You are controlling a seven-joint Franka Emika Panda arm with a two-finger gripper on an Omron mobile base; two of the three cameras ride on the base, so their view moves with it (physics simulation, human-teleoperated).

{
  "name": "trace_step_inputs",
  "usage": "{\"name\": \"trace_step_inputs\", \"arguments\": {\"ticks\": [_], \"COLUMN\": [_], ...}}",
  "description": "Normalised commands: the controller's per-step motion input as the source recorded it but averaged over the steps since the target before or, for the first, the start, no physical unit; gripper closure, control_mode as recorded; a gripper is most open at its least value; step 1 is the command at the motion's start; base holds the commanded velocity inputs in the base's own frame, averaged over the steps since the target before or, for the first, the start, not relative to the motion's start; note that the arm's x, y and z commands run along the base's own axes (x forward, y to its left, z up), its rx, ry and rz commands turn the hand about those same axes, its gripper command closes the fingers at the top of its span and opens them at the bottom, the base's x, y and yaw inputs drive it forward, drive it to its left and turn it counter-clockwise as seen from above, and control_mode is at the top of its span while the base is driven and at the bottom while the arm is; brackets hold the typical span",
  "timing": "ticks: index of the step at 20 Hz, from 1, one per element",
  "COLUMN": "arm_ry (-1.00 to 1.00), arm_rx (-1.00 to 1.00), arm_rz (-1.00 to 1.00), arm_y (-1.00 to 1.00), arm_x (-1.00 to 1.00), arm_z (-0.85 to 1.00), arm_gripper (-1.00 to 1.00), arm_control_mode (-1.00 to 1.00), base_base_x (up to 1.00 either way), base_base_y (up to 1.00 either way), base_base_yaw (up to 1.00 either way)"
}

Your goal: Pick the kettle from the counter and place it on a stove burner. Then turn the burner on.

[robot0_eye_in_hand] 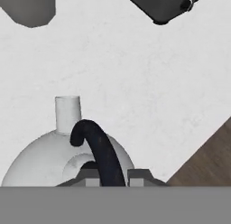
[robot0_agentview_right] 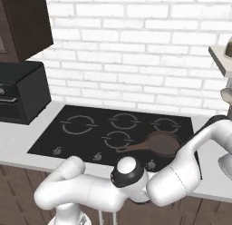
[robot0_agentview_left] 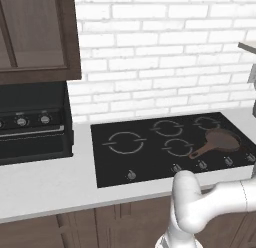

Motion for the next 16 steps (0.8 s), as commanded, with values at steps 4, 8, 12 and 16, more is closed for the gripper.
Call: {"name": "trace_step_inputs", "arguments": {"ticks": [4,8,12,16], "arm_ry": [-0.19,-0.19,-0.2,-0.18], "arm_rx": [0.0,0.0,-0.01,-0.05], "arm_rz": [0.0,0.0,0.0,0.0], "arm_y": [0.58,0.77,0.96,1.0], "arm_x": [-0.48,-0.38,-0.39,-0.35], "arm_z": [0.41,0.3,0.31,0.39], "arm_gripper": [1.0,1.0,1.0,1.0], "arm_control_mode": [-1.0,-1.0,-1.0,-1.0], "base_base_x": [0.0,0.0,0.0,0.0], "base_base_y": [0.0,0.0,0.0,0.0], "base_base_yaw": [0.0,0.0,0.0,0.0]}}
